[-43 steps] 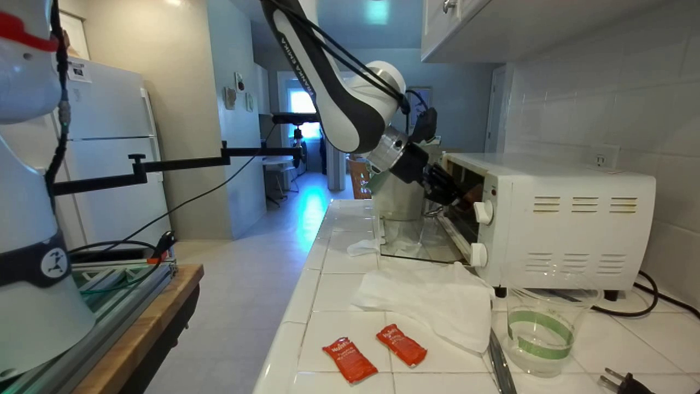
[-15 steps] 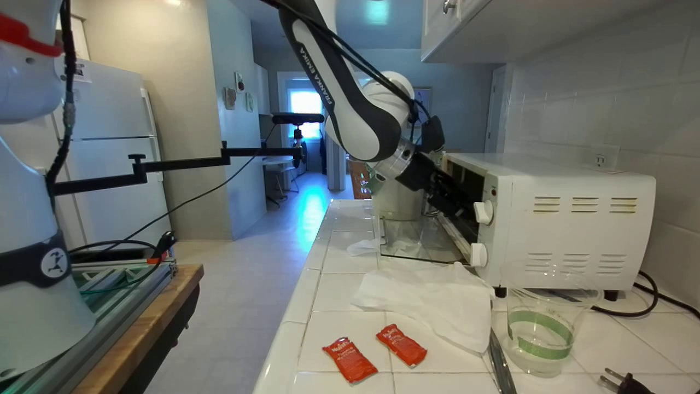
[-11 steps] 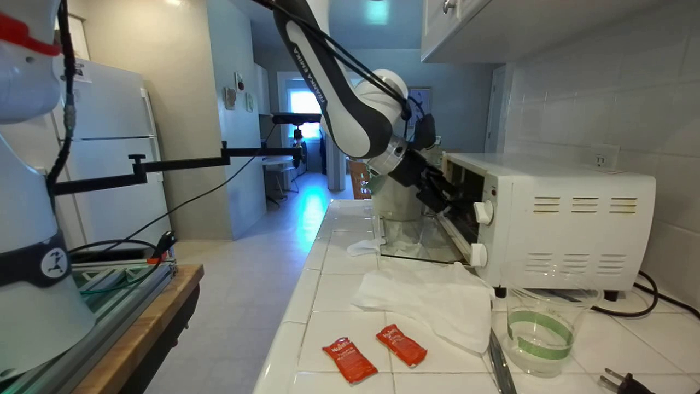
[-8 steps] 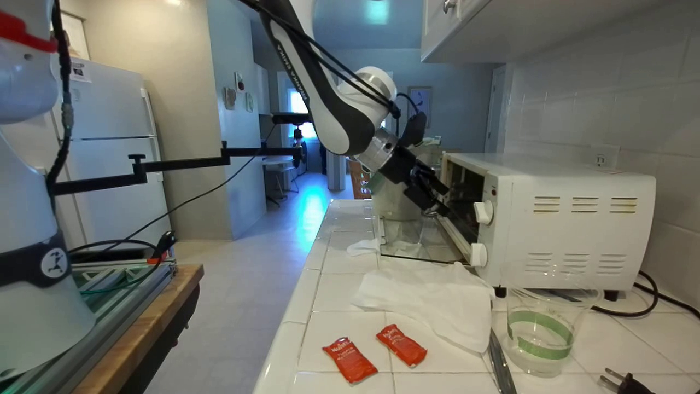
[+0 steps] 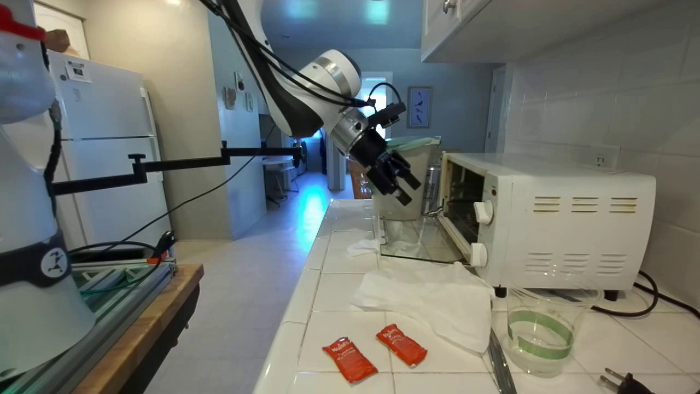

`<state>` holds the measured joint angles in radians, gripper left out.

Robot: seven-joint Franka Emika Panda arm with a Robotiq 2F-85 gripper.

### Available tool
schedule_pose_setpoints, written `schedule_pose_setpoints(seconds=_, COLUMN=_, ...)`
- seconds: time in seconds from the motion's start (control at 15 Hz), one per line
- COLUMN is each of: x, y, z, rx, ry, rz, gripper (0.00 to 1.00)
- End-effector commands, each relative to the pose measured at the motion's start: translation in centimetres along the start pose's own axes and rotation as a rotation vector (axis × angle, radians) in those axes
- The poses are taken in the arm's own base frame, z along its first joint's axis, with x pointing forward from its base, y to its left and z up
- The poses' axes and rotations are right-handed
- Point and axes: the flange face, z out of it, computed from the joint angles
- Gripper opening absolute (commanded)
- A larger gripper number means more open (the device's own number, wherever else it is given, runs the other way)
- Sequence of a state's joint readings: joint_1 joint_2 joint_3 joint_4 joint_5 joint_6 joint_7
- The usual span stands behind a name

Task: Put the brown object inside the oven.

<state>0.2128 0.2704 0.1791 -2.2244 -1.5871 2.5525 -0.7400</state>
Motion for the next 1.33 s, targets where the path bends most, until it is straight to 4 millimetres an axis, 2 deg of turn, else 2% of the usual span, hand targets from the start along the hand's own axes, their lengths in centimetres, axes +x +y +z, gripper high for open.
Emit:
schedule_pose_setpoints(seconds=0.0, x=-0.4, y=-0.3, z=-2.8, rx=0.048, ry=0.067, rz=-0.012, gripper=1.0)
schedule_pose_setpoints(seconds=0.4, x=-2.9, y=0.6, z=-6.4, rx=0.078, ry=0.185, rz=0.05, gripper=1.0)
schedule_pose_setpoints(seconds=0.67, x=-4.3, y=0.7, z=-8.3, rx=0.038, ry=0.278, rz=0.054, gripper=1.0)
schedule_pose_setpoints(seconds=0.73, x=-4.1, y=1.6, z=-7.5, rx=0.06, ry=0.235, rz=0.08, gripper=1.0)
schedule_pose_setpoints(seconds=0.87, x=-4.4, y=1.4, z=-8.1, rx=0.052, ry=0.254, rz=0.074, gripper=1.0)
schedule_pose_setpoints(seconds=1.27, x=-4.3, y=1.2, z=-8.1, rx=0.048, ry=0.262, rz=0.072, gripper=1.0)
